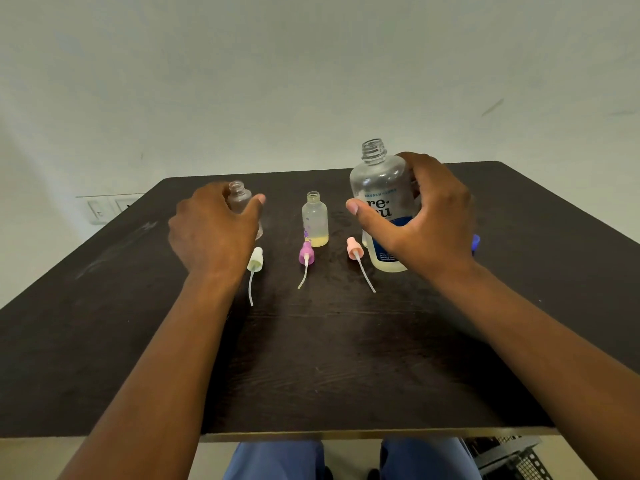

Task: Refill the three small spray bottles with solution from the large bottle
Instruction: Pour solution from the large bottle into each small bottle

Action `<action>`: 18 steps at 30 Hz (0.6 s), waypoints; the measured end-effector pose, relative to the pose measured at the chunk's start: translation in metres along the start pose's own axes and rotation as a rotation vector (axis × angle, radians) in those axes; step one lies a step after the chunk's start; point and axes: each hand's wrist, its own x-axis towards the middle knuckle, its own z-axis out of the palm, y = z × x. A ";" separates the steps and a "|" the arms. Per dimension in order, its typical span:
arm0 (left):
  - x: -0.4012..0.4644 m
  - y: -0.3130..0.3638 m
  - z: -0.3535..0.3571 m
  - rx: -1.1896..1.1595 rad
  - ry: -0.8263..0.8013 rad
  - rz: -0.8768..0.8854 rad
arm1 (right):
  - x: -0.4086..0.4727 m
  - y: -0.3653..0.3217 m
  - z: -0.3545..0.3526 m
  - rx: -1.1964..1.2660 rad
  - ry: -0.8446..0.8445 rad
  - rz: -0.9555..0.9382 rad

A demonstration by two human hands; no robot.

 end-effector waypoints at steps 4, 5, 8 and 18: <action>-0.011 0.017 -0.003 -0.143 0.072 0.184 | 0.001 0.001 0.000 0.013 0.007 0.000; -0.014 0.020 -0.003 -0.169 0.071 0.223 | 0.001 0.001 0.000 0.019 0.014 0.000; -0.021 0.027 0.000 -0.240 0.041 0.312 | 0.003 0.002 -0.003 0.034 0.040 0.005; -0.042 0.043 0.014 -0.716 -0.330 0.186 | 0.008 0.012 -0.005 -0.067 0.079 0.008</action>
